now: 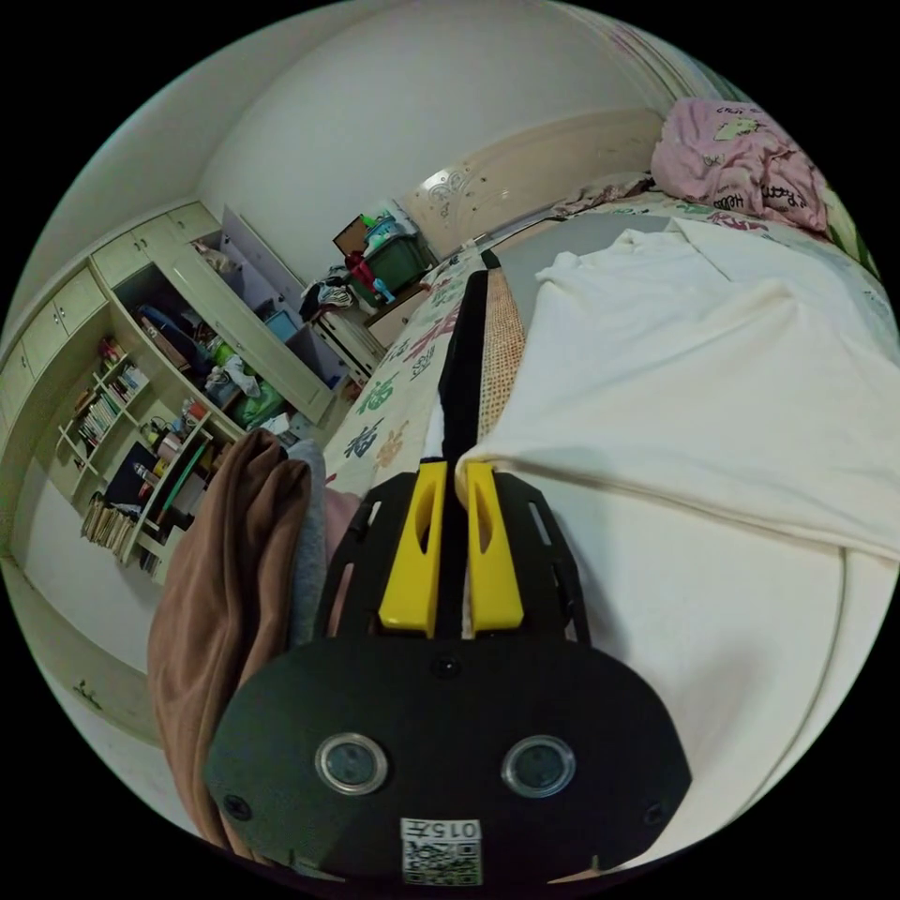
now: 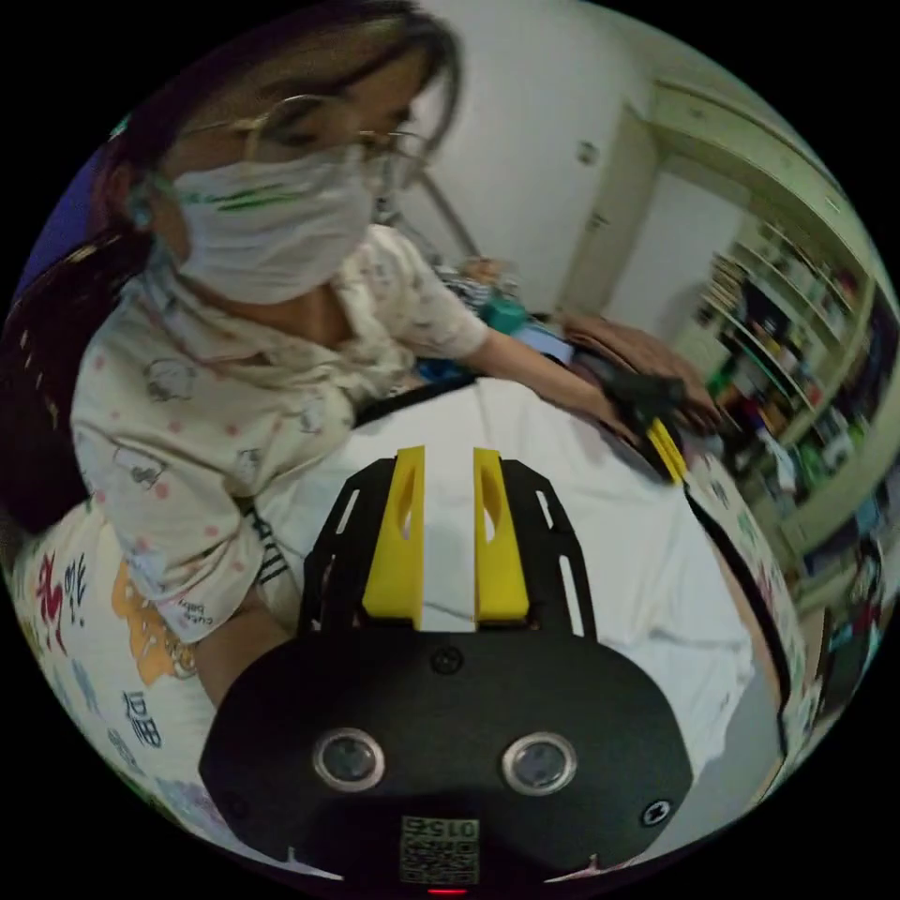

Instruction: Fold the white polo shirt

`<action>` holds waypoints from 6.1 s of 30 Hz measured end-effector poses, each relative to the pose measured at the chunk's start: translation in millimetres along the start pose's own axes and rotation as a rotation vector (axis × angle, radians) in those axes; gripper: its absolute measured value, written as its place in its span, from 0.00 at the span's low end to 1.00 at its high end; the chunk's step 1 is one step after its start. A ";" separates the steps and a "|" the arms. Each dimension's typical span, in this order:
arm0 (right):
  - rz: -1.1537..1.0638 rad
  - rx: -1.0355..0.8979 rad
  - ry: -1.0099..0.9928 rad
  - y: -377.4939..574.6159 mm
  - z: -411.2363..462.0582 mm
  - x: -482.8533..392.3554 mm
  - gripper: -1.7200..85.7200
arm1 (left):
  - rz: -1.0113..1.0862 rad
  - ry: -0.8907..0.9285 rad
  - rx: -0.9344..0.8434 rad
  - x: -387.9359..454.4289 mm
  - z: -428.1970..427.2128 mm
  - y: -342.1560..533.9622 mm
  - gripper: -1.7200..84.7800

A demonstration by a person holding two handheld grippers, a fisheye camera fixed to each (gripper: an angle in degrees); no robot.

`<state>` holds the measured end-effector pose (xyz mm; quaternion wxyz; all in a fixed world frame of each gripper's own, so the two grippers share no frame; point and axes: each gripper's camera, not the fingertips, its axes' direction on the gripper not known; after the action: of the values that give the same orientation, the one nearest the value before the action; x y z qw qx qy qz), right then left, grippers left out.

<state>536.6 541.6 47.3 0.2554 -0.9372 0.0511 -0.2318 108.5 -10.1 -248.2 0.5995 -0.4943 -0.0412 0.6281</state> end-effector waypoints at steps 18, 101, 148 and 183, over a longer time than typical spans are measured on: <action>-0.268 -0.277 -0.451 25.7 63.1 -14.6 0.03 | 0.003 0.011 0.009 -7.5 0.3 6.8 0.04; -0.245 -0.094 0.173 122.0 12.8 -84.1 0.07 | -0.184 0.508 0.270 -38.3 -132.1 446.8 0.03; 0.685 -0.504 0.501 249.8 56.6 -127.9 0.11 | -0.506 0.666 -0.301 -81.5 143.9 106.9 0.13; 0.591 -0.574 0.402 277.5 79.7 -34.2 0.02 | -0.523 0.709 -0.089 -56.6 109.7 94.8 0.03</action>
<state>549.2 345.3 -166.9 0.0255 -0.8517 0.4270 -0.3027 -44.3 -22.0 -221.2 0.6935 -0.6775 0.0163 0.2445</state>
